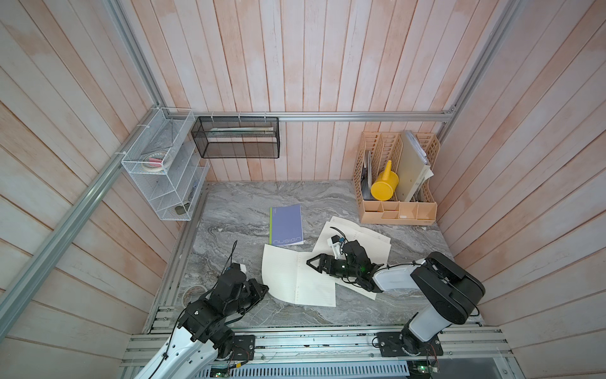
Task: Close the notebook
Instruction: Close the notebook at the center of the board.
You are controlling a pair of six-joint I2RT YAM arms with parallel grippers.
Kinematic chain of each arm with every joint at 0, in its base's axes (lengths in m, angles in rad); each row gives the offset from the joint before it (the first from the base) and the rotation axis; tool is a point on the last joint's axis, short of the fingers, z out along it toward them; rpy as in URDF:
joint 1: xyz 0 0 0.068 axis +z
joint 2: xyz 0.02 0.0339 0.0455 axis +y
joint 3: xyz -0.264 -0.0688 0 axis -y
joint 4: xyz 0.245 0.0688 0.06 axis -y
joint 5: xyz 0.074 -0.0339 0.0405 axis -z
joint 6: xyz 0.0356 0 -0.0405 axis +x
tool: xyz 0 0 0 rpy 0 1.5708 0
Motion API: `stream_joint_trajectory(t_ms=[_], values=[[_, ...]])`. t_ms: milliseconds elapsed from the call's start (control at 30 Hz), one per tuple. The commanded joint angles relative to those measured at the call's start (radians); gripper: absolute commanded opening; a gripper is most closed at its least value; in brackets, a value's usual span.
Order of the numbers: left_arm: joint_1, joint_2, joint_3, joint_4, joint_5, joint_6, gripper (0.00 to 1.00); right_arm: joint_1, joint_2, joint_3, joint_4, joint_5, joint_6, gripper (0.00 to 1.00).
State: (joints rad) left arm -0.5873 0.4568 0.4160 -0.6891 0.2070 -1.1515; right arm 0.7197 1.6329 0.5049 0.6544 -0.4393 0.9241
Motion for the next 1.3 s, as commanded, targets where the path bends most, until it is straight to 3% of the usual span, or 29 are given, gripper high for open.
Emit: stream_joint_trajectory(t_ms=[0, 367, 800, 1033, 1267], values=[[0.004, 0.019, -0.028, 0.153, 0.082, 0.045, 0.25, 0.011, 0.022, -0.01, -0.049, 0.001, 0.015, 0.98], [0.003, 0.074, -0.012, 0.224, 0.115, 0.077, 0.39, 0.015, 0.002, -0.02, -0.053, 0.009, 0.015, 0.98], [0.0, 0.191, -0.013, 0.423, 0.188, 0.095, 0.41, 0.017, -0.073, -0.019, -0.103, 0.037, 0.001, 0.98], [-0.009, 0.264, -0.033, 0.568, 0.222, 0.08, 0.42, 0.017, -0.175, 0.021, -0.233, 0.08, -0.043, 0.98], [-0.02, 0.336, 0.0, 0.602, 0.238, 0.099, 0.42, -0.004, -0.277, 0.051, -0.351, 0.129, -0.08, 0.98]])
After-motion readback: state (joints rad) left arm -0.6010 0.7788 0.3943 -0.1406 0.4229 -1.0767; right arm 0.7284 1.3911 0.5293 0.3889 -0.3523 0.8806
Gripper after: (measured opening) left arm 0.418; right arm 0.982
